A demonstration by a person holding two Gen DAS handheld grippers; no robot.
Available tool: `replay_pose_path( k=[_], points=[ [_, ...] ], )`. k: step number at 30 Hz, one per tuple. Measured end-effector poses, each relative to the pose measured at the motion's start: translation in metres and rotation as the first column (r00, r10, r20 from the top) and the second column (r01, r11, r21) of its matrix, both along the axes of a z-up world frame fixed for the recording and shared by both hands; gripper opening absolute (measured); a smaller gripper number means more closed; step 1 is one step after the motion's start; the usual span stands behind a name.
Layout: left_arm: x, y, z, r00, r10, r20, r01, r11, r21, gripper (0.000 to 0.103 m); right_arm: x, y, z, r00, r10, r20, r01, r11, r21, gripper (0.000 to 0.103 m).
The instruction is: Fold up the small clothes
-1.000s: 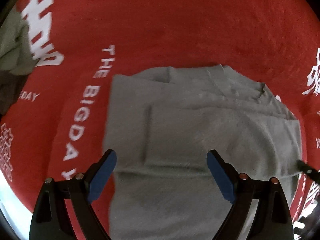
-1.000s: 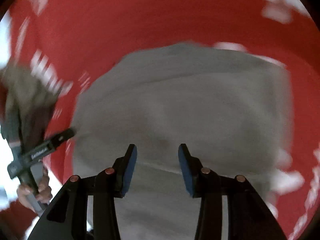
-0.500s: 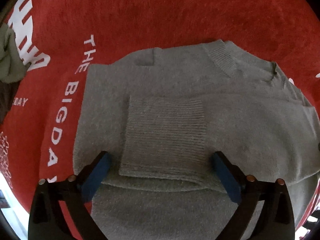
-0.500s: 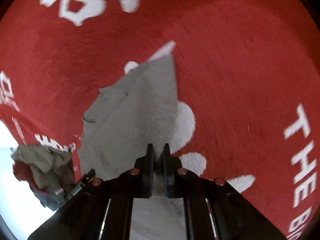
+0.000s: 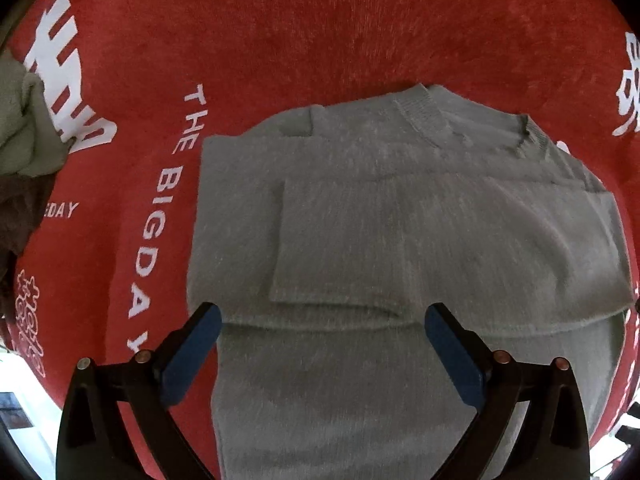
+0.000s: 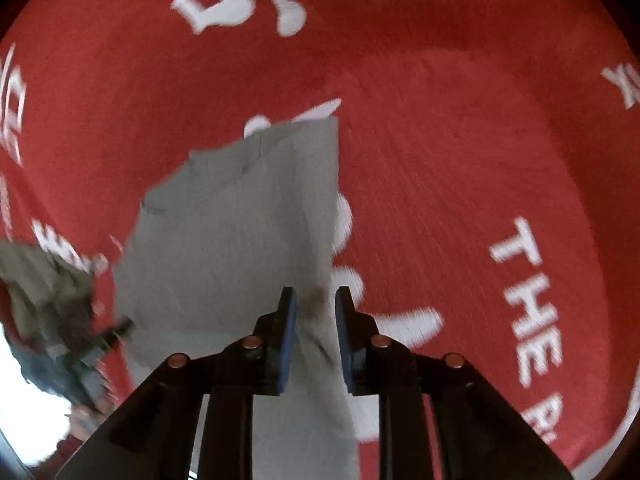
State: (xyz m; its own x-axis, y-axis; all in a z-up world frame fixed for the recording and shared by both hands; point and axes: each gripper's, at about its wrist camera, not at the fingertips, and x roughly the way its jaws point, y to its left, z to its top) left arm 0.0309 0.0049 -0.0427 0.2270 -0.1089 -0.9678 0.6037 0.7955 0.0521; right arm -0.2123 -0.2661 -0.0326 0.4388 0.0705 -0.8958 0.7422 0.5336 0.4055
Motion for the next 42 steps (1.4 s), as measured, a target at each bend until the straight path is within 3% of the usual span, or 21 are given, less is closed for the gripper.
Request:
replay_pose_path(
  k=[5, 8, 12, 21, 24, 34, 42],
  points=[
    [-0.006, -0.006, -0.008, 1.000, -0.009, -0.008, 0.009, 1.000, 0.016, 0.102, 0.017, 0.030, -0.009, 0.981, 0.160, -0.110, -0.171, 0.980, -0.100, 0.022],
    [-0.007, -0.007, -0.015, 1.000, -0.015, -0.012, 0.016, 1.000, 0.024, 0.102, 0.016, 0.017, -0.012, 0.993, 0.073, -0.088, -0.085, 0.986, -0.142, 0.023],
    [-0.011, -0.002, -0.015, 0.999, -0.018, -0.028, 0.019, 0.999, 0.036, 0.102, -0.005, 0.002, -0.026, 0.998, -0.055, -0.037, 0.054, 0.998, -0.016, 0.034],
    [-0.035, 0.005, 0.005, 0.997, -0.049, -0.065, 0.052, 0.997, 0.050, 0.102, -0.039, 0.018, 0.000, 0.996, -0.051, -0.074, 0.053, 0.998, 0.023, 0.041],
    [-0.050, 0.001, 0.010, 0.994, -0.076, -0.080, 0.080, 0.995, 0.056, 0.102, -0.040, 0.032, 0.004, 0.997, -0.050, -0.056, 0.054, 0.996, 0.071, 0.050],
    [-0.091, -0.020, 0.019, 0.985, -0.146, -0.095, 0.154, 0.985, 0.078, 0.102, -0.009, 0.073, 0.012, 0.994, 0.102, -0.027, -0.098, 0.989, 0.107, 0.064],
    [-0.114, -0.013, 0.029, 0.995, -0.050, -0.083, 0.057, 0.995, 0.083, 0.102, 0.002, 0.089, 0.007, 0.967, 0.252, -0.031, -0.246, 0.959, 0.141, 0.065]
  ],
)
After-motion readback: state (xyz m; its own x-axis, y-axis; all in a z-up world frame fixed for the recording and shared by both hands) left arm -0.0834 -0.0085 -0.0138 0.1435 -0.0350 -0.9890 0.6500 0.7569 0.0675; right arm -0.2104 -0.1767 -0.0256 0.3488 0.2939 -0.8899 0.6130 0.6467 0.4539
